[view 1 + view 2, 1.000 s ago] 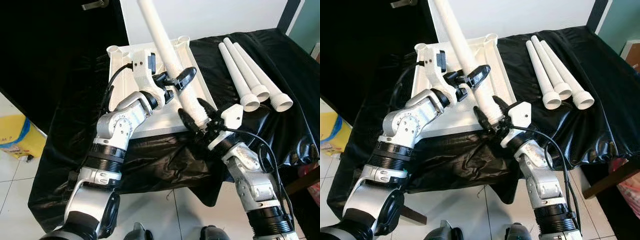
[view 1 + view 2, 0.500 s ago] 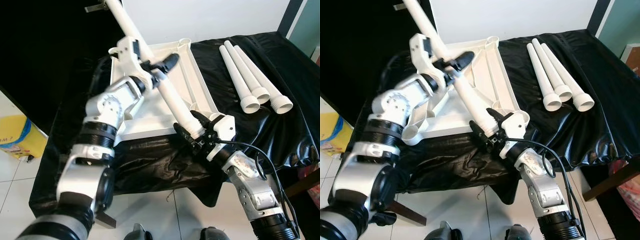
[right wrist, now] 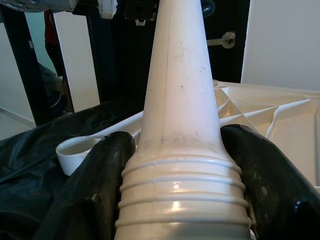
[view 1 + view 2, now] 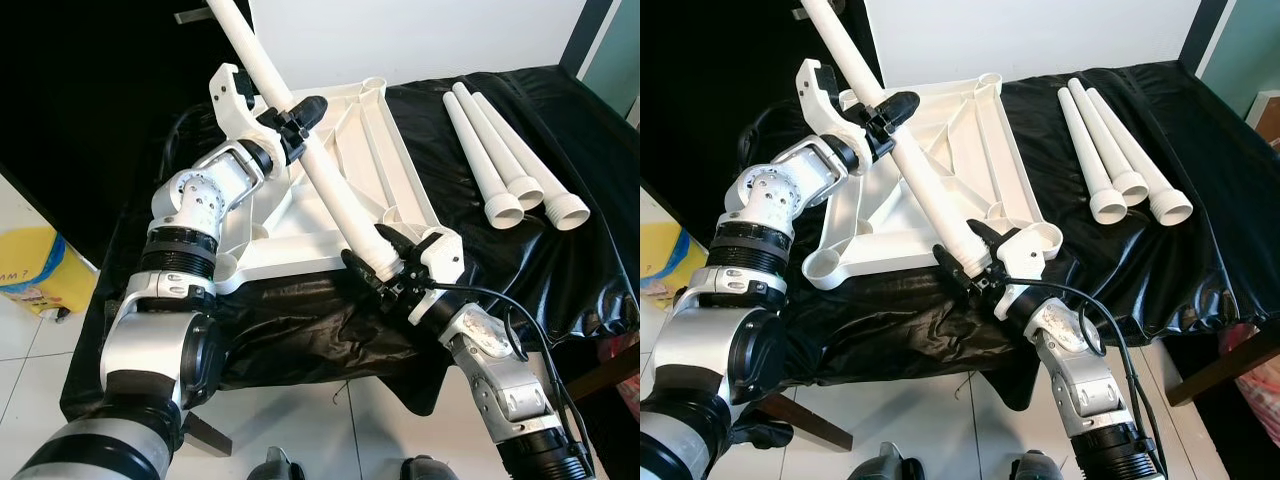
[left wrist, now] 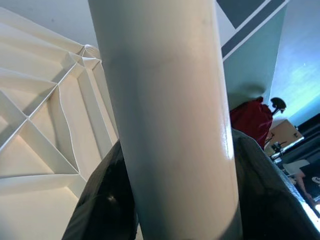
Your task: Building children table
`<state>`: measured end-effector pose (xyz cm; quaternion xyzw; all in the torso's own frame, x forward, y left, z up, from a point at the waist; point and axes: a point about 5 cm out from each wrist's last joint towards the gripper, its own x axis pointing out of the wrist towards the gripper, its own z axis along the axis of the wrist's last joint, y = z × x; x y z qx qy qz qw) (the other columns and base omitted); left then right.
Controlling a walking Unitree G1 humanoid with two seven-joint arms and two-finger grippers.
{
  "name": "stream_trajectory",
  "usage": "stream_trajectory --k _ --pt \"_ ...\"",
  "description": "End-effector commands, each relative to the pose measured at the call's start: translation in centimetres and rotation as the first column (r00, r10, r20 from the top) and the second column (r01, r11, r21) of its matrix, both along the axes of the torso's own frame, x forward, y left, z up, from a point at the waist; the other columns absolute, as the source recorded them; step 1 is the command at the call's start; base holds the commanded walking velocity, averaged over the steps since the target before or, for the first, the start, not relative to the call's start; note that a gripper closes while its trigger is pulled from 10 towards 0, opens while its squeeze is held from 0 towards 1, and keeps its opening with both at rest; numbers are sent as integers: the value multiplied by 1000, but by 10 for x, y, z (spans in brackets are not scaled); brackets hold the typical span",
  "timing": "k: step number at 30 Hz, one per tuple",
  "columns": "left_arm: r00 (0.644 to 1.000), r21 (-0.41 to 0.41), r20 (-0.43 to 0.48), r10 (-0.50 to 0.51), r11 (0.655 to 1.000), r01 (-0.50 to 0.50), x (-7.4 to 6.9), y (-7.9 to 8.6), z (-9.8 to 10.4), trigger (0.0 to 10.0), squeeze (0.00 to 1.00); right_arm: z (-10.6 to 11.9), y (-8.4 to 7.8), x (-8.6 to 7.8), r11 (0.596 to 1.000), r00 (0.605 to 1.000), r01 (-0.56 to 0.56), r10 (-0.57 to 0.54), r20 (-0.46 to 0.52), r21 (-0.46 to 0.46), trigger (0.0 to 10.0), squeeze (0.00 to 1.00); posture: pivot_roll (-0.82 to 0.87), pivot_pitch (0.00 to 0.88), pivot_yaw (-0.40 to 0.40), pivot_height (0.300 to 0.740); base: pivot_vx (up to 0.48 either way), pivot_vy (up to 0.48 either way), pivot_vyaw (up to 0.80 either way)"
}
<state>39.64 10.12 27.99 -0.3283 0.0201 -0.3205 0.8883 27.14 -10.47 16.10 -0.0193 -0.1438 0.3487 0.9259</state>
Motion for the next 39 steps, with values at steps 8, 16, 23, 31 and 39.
stream_trajectory --k 8,16,23,31,39 --pt "973 84 204 -107 992 91 -10 -7 32 10000 0 10 -1 4 999 1000 -5 4 10 34 10000 1000 -134 0 49 740 0 0 0" --pt "920 206 381 -94 979 15 -20 -16 53 10000 0 16 -2 12 999 999 47 -47 -8 25 10000 47 -134 0 43 740 0 0 0" --pt "830 304 545 -116 950 -66 -41 -45 63 10000 0 25 4 26 995 995 100 -100 -15 1 10000 0 -128 15 36 740 0 0 0" --pt "814 293 572 -103 952 -85 -52 -70 61 10000 0 30 10 41 988 991 137 -137 -1 -69 10000 0 -116 20 31 740 0 0 0" --pt "775 304 617 -137 950 -74 -69 -90 61 10000 0 38 15 58 976 979 201 -202 -7 -86 10000 0 -106 21 30 740 0 0 0"
